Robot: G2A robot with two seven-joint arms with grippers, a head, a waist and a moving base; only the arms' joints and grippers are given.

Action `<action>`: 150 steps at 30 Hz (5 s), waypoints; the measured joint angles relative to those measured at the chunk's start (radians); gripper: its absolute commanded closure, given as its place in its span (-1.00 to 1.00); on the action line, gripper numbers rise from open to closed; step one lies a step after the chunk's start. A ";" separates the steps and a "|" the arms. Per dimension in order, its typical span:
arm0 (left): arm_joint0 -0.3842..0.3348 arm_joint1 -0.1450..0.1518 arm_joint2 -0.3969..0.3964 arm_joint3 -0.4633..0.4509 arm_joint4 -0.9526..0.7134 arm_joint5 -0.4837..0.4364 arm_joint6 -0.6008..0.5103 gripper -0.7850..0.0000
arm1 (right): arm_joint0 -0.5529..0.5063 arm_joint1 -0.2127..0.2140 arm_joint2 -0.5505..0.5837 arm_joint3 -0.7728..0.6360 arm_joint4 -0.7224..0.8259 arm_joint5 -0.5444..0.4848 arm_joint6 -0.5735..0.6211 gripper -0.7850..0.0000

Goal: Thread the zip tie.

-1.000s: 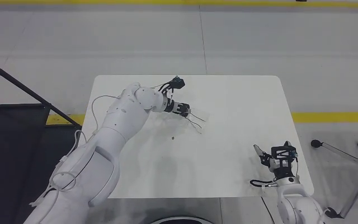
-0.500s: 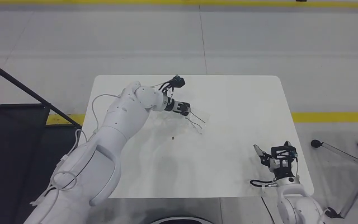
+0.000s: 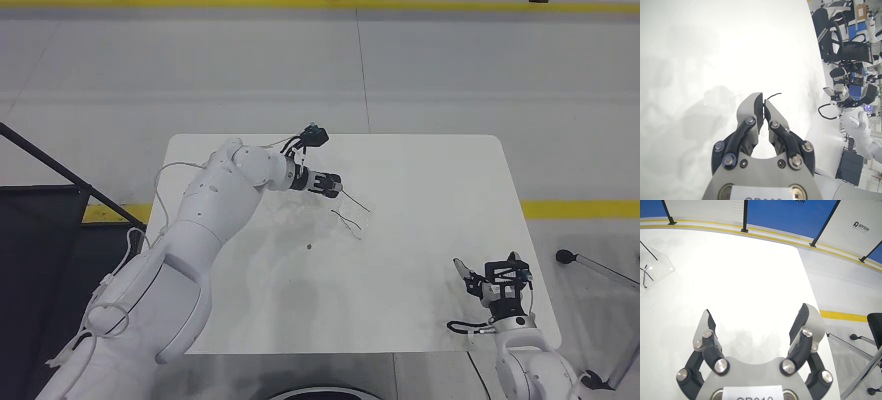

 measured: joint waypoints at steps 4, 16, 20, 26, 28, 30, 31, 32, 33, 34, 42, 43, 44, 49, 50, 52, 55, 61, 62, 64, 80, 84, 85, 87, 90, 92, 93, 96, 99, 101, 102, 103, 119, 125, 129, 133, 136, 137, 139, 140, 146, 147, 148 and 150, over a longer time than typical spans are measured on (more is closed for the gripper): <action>0.000 0.013 -0.026 -0.030 -0.038 -0.040 -0.033 1.00 | 0.009 -0.002 -0.005 -0.026 -0.002 -0.011 0.010 -1.00; 0.044 0.059 -0.091 -0.222 -0.111 -0.064 -0.130 1.00 | 0.111 -0.017 -0.060 -0.107 0.258 -0.103 0.166 -1.00; 0.055 0.070 -0.102 -0.259 -0.109 -0.048 -0.139 1.00 | 0.128 -0.015 -0.041 -0.116 0.335 -0.147 0.206 -1.00; 0.055 0.070 -0.102 -0.257 -0.109 -0.048 -0.138 1.00 | 0.128 -0.015 -0.041 -0.116 0.332 -0.146 0.204 -1.00; 0.055 0.070 -0.102 -0.257 -0.109 -0.048 -0.138 1.00 | 0.128 -0.015 -0.041 -0.116 0.332 -0.146 0.204 -1.00; 0.055 0.070 -0.102 -0.258 -0.109 -0.048 -0.138 1.00 | 0.128 -0.015 -0.042 -0.115 0.334 -0.147 0.205 -1.00; 0.063 0.070 -0.102 -0.268 -0.107 -0.044 -0.129 1.00 | 0.128 -0.016 -0.048 -0.111 0.352 -0.156 0.216 -1.00; 0.073 0.071 -0.101 -0.281 -0.102 -0.038 -0.120 1.00 | 0.133 -0.017 -0.050 -0.105 0.383 -0.161 0.233 -1.00; 0.081 0.072 -0.100 -0.298 -0.097 -0.030 -0.112 1.00 | 0.141 -0.018 -0.051 -0.099 0.423 -0.161 0.254 -1.00; 0.090 0.074 -0.099 -0.322 -0.088 -0.022 -0.103 1.00 | 0.157 -0.020 -0.053 -0.090 0.483 -0.156 0.286 -1.00; 0.136 0.086 -0.104 -0.447 -0.041 -0.012 -0.039 1.00 | 0.271 -0.025 -0.074 0.014 0.893 -0.156 0.548 -1.00; 0.143 0.088 -0.104 -0.462 -0.036 -0.014 -0.036 1.00 | 0.289 -0.026 -0.076 0.036 0.948 -0.159 0.583 -1.00; 0.148 0.089 -0.103 -0.472 -0.030 -0.015 -0.036 1.00 | 0.301 -0.026 -0.078 0.051 0.984 -0.163 0.606 -1.00; 0.165 0.094 -0.100 -0.515 -0.010 -0.008 -0.037 1.00 | 0.349 -0.026 -0.085 0.122 1.141 -0.198 0.678 -1.00; 0.167 0.095 -0.099 -0.520 -0.010 -0.007 -0.038 1.00 | 0.354 -0.026 -0.086 0.131 1.159 -0.201 0.678 -1.00; 0.170 0.095 -0.098 -0.529 -0.013 -0.006 -0.042 1.00 | 0.363 -0.028 -0.090 0.147 1.197 -0.210 0.668 -0.98; 0.174 0.094 -0.093 -0.536 -0.019 -0.008 -0.045 1.00 | 0.370 -0.029 -0.095 0.166 1.239 -0.224 0.650 -0.92; 0.175 0.091 -0.084 -0.535 -0.035 -0.013 -0.055 1.00 | 0.379 -0.031 -0.110 0.184 1.276 -0.251 0.618 -0.44; 0.174 0.090 -0.082 -0.534 -0.038 -0.014 -0.057 1.00 | 0.380 -0.032 -0.113 0.185 1.278 -0.253 0.613 -0.32; 0.172 0.088 -0.076 -0.530 -0.043 -0.014 -0.063 1.00 | 0.384 -0.032 -0.119 0.185 1.277 -0.251 0.605 -0.16; 0.147 0.070 -0.042 -0.486 -0.068 -0.030 -0.079 1.00 | 0.393 -0.030 -0.145 0.183 1.281 -0.244 0.584 0.44; 0.141 0.066 -0.035 -0.475 -0.075 -0.037 -0.082 1.00 | 0.391 -0.029 -0.146 0.181 1.281 -0.239 0.574 0.77; 0.139 0.065 -0.033 -0.472 -0.076 -0.038 -0.081 1.00 | 0.390 -0.029 -0.146 0.180 1.281 -0.239 0.573 0.79; 0.137 0.063 -0.031 -0.467 -0.077 -0.040 -0.080 1.00 | 0.390 -0.028 -0.147 0.180 1.281 -0.240 0.573 0.80; 0.133 0.061 -0.028 -0.461 -0.079 -0.043 -0.079 1.00 | 0.390 -0.027 -0.147 0.179 1.284 -0.243 0.578 0.92; 0.131 0.060 -0.026 -0.457 -0.079 -0.043 -0.078 1.00 | 0.389 -0.026 -0.147 0.179 1.288 -0.245 0.578 0.92; 0.130 0.060 -0.025 -0.455 -0.079 -0.043 -0.078 1.00 | 0.389 -0.026 -0.148 0.178 1.289 -0.246 0.579 0.90; 0.128 0.058 -0.023 -0.451 -0.080 -0.045 -0.076 1.00 | 0.387 -0.025 -0.147 0.177 1.297 -0.250 0.582 0.67; 0.127 0.057 -0.021 -0.447 -0.079 -0.045 -0.075 1.00 | 0.385 -0.024 -0.146 0.176 1.303 -0.254 0.587 0.69; 0.126 0.056 -0.020 -0.445 -0.079 -0.045 -0.075 1.00 | 0.383 -0.023 -0.144 0.175 1.306 -0.256 0.589 0.69; 0.126 0.056 -0.020 -0.444 -0.080 -0.044 -0.076 1.00 | 0.382 -0.022 -0.143 0.174 1.307 -0.256 0.590 0.69; 0.125 0.056 -0.019 -0.444 -0.080 -0.044 -0.077 1.00 | 0.380 -0.022 -0.142 0.172 1.308 -0.257 0.590 0.69; 0.129 0.055 -0.021 -0.444 -0.086 -0.046 -0.065 -1.00 | 0.370 -0.016 -0.143 0.167 1.310 -0.262 0.582 1.00; 0.150 0.063 -0.065 -0.443 -0.107 -0.038 0.053 -1.00 | 0.357 -0.017 -0.136 0.149 1.302 -0.248 0.525 1.00; 0.194 0.065 -0.098 -0.456 -0.195 -0.079 0.108 -1.00 | 0.337 -0.020 -0.132 0.119 1.306 -0.220 0.451 1.00; 0.224 0.061 -0.096 -0.478 -0.228 -0.095 0.125 -1.00 | 0.318 -0.025 -0.135 0.082 1.317 -0.182 0.373 1.00; 0.229 0.060 -0.096 -0.482 -0.251 -0.100 0.111 -1.00 | 0.314 -0.026 -0.134 0.065 1.333 -0.171 0.367 1.00; 0.229 0.060 -0.096 -0.482 -0.249 -0.100 0.111 -1.00 | 0.314 -0.026 -0.132 0.059 1.331 -0.170 0.370 1.00; 0.229 0.060 -0.096 -0.481 -0.247 -0.100 0.112 -1.00 | 0.314 -0.023 -0.126 0.044 1.309 -0.172 0.389 1.00; 0.229 0.060 -0.096 -0.481 -0.247 -0.100 0.112 -1.00 | 0.314 -0.022 -0.124 0.040 1.297 -0.173 0.400 1.00; 0.229 0.060 -0.096 -0.481 -0.247 -0.100 0.112 -1.00 | 0.314 -0.022 -0.124 0.039 1.297 -0.174 0.400 1.00; 0.229 0.060 -0.096 -0.481 -0.247 -0.100 0.112 -1.00 | 0.314 -0.022 -0.124 0.039 1.297 -0.174 0.400 1.00; 0.229 0.060 -0.096 -0.481 -0.247 -0.100 0.112 -1.00 | 0.314 -0.022 -0.124 0.039 1.297 -0.174 0.400 1.00; 0.229 0.060 -0.096 -0.481 -0.247 -0.100 0.112 -1.00 | 0.314 -0.022 -0.124 0.039 1.297 -0.174 0.400 1.00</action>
